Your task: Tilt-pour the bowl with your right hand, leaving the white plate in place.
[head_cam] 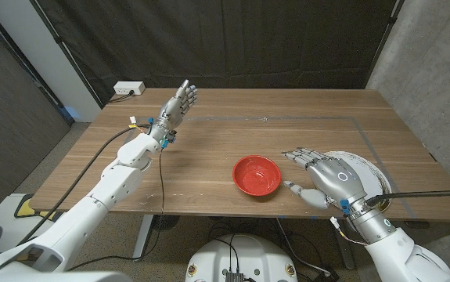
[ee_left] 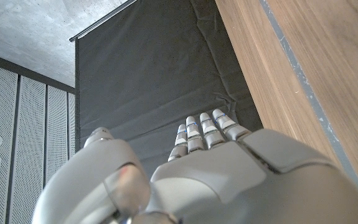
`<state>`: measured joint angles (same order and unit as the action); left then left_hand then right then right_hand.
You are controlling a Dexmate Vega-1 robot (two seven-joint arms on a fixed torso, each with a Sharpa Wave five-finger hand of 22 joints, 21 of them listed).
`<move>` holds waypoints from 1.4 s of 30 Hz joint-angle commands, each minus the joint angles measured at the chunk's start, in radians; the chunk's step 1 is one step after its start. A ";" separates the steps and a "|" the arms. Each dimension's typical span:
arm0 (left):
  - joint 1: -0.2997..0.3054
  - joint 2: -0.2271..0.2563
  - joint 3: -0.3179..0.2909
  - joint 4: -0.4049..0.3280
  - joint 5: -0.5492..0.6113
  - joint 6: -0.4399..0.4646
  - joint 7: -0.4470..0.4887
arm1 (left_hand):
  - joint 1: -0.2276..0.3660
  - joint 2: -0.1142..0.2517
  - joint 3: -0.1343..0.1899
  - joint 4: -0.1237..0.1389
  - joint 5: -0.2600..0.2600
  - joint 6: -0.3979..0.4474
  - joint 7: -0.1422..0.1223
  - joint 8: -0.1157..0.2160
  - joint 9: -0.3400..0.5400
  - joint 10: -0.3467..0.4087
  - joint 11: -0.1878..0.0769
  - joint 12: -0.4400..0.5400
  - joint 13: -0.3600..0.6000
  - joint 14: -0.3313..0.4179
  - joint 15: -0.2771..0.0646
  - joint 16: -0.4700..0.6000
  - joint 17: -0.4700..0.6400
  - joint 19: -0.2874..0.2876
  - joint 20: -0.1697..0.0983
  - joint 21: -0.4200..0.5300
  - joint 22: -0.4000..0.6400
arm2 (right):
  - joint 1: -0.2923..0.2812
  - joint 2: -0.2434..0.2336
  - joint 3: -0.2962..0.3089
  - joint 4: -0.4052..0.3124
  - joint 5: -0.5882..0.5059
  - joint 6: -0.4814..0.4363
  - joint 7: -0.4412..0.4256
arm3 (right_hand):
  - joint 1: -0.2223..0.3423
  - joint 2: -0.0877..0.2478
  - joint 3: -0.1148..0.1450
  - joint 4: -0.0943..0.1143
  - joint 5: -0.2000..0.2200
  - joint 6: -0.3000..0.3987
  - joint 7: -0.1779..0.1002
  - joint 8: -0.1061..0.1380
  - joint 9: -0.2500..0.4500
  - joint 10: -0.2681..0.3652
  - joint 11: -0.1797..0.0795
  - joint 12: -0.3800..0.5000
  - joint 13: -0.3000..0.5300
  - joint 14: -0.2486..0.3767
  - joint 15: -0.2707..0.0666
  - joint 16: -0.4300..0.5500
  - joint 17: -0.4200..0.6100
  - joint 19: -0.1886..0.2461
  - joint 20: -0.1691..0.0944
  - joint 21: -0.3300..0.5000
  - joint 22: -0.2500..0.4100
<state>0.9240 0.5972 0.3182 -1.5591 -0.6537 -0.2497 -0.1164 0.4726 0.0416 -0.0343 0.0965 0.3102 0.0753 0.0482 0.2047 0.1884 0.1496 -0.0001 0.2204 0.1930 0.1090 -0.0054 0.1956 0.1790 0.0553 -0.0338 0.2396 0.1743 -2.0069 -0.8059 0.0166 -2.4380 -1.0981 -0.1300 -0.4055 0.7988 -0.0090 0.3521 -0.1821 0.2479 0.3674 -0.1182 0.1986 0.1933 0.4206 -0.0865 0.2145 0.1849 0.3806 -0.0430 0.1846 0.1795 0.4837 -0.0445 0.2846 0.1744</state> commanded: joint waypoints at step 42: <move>0.065 0.022 -0.029 -0.001 -0.044 -0.002 -0.017 | 0.008 0.012 -0.010 0.001 -0.011 0.023 0.005 0.002 0.002 0.017 0.003 -0.003 0.003 0.013 0.005 0.000 0.005 0.010 0.006 -0.015 0.006 | 0.293 -0.257 -0.205 0.074 -0.045 -0.006 0.294 | 0.084 -0.002 0.024 0.015 0.006 0.031 -0.006 0.010 0.005 0.052 -0.045 0.013 0.001 0.013 -0.115 0.006 0.005 0.010 -0.123 -0.020 0.008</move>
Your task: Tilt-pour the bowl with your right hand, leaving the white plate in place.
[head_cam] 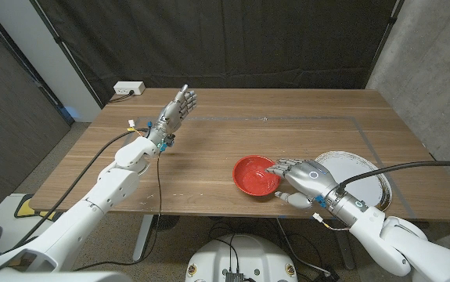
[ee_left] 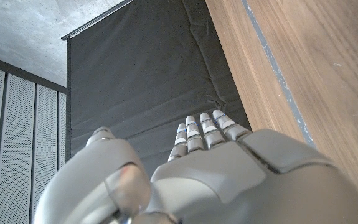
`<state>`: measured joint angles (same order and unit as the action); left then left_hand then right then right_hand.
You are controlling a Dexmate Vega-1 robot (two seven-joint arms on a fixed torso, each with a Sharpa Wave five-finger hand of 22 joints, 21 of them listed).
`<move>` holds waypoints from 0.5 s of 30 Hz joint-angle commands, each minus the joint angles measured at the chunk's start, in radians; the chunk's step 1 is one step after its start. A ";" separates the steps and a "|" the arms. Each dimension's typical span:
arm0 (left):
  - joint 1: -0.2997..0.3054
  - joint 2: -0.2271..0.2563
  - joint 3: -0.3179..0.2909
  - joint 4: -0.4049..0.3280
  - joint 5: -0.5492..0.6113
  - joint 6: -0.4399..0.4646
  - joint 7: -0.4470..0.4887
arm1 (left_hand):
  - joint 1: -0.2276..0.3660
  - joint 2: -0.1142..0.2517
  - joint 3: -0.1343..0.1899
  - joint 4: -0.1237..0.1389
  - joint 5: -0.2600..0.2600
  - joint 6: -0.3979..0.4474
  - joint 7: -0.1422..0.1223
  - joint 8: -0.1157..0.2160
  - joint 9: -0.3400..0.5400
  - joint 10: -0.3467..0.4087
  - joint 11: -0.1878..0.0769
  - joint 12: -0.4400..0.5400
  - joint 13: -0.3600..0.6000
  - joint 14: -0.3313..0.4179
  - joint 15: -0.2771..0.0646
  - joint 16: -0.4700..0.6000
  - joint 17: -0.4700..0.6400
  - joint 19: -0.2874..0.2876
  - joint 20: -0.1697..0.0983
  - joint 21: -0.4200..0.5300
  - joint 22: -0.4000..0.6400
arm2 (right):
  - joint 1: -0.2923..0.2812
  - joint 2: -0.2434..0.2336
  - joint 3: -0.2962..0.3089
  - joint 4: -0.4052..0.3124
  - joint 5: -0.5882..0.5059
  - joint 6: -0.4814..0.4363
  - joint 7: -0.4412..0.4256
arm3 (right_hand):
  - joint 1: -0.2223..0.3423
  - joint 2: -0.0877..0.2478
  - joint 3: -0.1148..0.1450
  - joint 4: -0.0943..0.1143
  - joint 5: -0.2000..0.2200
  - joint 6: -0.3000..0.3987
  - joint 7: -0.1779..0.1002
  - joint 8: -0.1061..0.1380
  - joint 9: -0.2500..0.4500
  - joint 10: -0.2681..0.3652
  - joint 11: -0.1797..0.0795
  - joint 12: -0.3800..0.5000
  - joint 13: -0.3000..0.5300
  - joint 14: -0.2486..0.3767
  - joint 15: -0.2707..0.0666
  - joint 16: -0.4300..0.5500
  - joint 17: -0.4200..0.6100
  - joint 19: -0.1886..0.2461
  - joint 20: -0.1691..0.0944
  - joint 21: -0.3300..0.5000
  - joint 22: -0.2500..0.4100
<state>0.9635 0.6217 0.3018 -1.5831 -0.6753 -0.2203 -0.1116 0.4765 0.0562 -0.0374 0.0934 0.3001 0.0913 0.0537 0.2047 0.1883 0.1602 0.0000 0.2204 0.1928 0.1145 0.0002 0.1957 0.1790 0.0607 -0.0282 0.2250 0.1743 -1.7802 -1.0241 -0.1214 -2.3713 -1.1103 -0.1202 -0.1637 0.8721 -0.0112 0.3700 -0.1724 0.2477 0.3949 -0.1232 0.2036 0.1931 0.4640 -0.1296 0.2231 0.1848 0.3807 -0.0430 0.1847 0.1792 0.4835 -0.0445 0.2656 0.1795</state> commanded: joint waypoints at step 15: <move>0.046 0.001 -0.031 0.035 -0.052 -0.042 -0.042 | 0.005 -0.003 -0.010 0.004 -0.004 0.006 0.003 0.001 0.003 0.002 0.007 -0.006 0.003 0.002 0.000 -0.003 0.005 -0.002 -0.005 -0.006 0.006 | 0.157 -0.019 -0.174 0.064 -0.010 -0.001 0.029 | 0.022 0.001 0.007 0.013 0.004 0.029 -0.003 0.013 0.006 0.042 -0.004 0.013 0.000 0.046 -0.137 0.014 0.006 0.046 -0.142 0.005 0.005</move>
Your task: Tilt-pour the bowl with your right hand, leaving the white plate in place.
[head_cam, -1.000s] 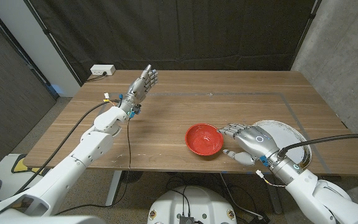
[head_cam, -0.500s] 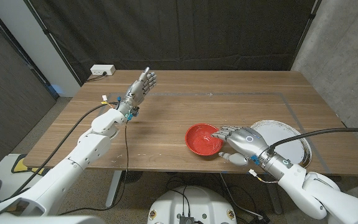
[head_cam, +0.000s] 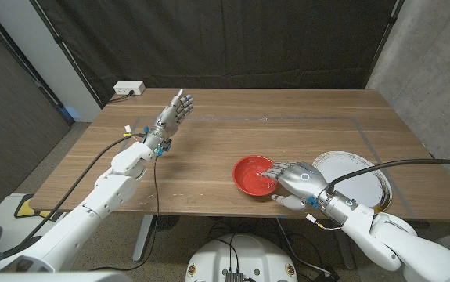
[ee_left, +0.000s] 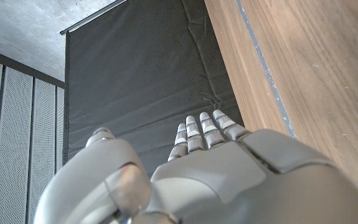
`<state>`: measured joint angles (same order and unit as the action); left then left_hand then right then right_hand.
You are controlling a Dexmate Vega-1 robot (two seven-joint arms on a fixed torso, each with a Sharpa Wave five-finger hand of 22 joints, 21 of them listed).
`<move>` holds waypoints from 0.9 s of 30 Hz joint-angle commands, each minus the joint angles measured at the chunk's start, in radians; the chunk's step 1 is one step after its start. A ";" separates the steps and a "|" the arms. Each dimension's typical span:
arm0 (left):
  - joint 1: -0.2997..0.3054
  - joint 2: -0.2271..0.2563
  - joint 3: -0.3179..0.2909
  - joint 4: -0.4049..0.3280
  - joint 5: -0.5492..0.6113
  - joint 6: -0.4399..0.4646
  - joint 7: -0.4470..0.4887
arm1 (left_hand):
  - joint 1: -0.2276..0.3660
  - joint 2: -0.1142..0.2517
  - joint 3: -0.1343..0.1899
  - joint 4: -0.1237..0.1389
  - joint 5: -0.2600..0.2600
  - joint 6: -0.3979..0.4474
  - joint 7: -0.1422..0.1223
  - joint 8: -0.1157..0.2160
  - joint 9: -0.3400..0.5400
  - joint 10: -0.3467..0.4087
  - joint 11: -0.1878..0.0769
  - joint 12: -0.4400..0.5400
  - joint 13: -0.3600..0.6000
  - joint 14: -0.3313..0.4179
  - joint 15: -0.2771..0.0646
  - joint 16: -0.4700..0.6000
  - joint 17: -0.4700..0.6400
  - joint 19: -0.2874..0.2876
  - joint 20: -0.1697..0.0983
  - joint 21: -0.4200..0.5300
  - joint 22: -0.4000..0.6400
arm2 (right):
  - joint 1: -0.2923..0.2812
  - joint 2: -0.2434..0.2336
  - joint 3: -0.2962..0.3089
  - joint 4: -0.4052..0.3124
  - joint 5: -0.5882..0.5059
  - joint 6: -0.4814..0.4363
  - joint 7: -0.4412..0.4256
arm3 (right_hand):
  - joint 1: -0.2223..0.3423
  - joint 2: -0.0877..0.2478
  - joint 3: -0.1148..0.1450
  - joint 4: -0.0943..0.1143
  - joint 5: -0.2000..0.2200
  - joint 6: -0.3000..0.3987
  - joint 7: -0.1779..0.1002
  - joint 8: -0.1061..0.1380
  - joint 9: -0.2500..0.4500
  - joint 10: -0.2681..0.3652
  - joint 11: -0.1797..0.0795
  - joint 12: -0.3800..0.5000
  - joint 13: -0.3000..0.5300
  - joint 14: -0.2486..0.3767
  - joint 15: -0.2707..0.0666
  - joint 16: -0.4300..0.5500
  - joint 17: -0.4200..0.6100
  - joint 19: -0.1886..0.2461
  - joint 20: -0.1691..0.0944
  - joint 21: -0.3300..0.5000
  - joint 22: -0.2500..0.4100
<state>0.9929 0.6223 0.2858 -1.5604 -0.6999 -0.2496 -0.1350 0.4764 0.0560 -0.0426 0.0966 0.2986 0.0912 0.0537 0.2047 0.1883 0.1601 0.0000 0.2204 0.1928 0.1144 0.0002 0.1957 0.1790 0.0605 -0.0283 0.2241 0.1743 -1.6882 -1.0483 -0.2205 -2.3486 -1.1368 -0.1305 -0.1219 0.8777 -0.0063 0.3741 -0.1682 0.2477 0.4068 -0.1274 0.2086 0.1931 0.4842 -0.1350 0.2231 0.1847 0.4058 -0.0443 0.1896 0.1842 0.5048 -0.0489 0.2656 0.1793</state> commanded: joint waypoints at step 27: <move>0.060 0.028 -0.038 -0.039 -0.030 0.011 0.027 | 0.008 0.000 -0.009 0.001 -0.006 0.008 0.001 0.000 0.003 0.004 0.006 -0.007 0.003 0.003 -0.001 -0.003 0.006 -0.009 -0.004 -0.012 0.006 | 0.147 -0.022 -0.136 0.095 0.078 0.046 -0.052 | 0.050 0.006 0.011 0.013 0.001 0.073 0.005 0.020 0.007 0.072 -0.003 0.019 -0.001 0.075 -0.159 0.013 0.001 0.076 -0.156 0.011 0.007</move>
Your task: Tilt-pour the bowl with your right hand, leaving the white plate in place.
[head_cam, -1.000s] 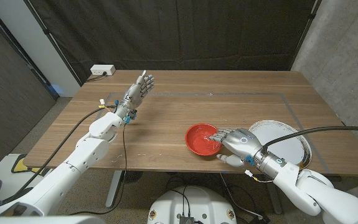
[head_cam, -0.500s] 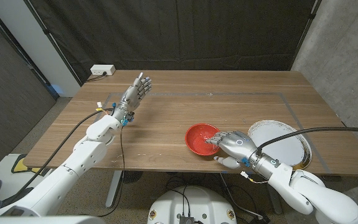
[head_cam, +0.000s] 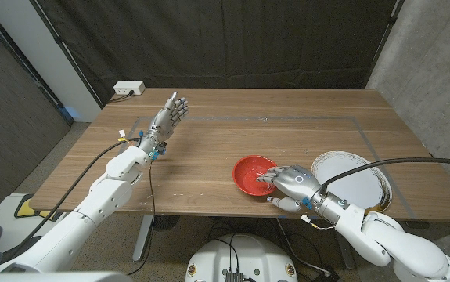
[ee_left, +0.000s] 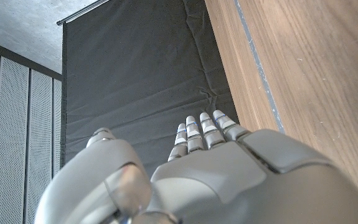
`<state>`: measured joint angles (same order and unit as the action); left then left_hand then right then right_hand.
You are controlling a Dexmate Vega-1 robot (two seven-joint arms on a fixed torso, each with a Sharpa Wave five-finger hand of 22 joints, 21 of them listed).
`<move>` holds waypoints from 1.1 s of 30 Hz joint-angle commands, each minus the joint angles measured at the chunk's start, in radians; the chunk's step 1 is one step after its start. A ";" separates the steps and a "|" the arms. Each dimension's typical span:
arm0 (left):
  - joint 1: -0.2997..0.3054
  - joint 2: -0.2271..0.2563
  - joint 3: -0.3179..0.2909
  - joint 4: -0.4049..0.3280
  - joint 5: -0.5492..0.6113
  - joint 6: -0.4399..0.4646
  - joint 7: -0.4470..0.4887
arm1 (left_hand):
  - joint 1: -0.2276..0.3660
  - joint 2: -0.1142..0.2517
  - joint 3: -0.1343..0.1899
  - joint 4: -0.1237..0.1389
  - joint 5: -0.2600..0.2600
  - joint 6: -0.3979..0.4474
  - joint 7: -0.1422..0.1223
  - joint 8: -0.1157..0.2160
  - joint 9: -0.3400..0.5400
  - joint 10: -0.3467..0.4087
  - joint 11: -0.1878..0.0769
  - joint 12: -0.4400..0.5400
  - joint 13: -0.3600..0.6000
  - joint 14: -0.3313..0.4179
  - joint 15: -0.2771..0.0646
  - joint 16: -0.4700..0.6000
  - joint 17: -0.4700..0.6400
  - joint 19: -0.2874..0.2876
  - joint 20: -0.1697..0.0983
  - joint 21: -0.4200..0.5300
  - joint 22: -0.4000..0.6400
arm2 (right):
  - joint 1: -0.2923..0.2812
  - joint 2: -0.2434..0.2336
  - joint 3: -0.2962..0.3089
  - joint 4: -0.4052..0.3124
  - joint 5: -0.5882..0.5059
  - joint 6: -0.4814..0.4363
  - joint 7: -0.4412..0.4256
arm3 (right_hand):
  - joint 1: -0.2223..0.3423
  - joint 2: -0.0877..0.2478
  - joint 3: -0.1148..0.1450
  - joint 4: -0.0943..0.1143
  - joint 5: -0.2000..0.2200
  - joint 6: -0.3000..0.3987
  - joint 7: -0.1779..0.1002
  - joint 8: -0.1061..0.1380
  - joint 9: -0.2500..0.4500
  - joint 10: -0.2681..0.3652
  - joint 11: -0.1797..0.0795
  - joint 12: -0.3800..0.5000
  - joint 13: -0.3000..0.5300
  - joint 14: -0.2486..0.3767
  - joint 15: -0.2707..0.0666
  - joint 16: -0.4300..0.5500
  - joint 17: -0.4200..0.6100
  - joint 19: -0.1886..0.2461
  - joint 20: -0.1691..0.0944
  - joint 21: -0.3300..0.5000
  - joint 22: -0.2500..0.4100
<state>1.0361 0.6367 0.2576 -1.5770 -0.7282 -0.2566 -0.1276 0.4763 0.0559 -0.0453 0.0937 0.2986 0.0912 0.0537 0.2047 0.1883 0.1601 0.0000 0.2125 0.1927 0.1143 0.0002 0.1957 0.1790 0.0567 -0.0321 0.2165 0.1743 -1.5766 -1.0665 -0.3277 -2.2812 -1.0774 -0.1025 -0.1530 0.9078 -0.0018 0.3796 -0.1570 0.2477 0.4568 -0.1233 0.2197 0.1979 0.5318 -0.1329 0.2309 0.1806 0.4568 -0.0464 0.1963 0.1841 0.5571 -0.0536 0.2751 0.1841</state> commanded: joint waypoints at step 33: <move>0.033 0.014 -0.022 -0.005 -0.026 0.025 0.015 | 0.011 0.006 -0.011 0.005 -0.009 0.009 -0.003 -0.001 0.003 0.001 0.002 -0.003 0.003 0.010 0.000 -0.001 0.006 -0.007 0.004 -0.008 0.006 | 0.101 0.023 -0.090 0.072 0.036 0.062 -0.090 | 0.170 0.067 -0.013 -0.001 -0.045 0.282 -0.047 0.033 0.008 0.311 -0.042 0.056 0.014 0.419 -0.191 0.090 0.049 0.280 -0.165 0.149 0.055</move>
<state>1.0625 0.6527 0.2402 -1.5917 -0.7461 -0.2299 -0.1094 0.4804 0.0599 -0.0522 0.0952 0.2902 0.0911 0.0537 0.2047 0.1883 0.1600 0.0000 0.2125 0.1927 0.1143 0.0001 0.1922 0.1790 0.0531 -0.0284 0.2106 0.1794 -1.4985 -1.0575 -0.3994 -2.2165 -1.0306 -0.0487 -0.2255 1.0574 0.0647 0.3786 -0.1575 0.2051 0.7273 -0.1733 0.2532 0.2026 0.8171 -0.1732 0.2742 0.1891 0.8481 -0.1024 0.2732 0.2210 0.8149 -0.0969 0.4083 0.2308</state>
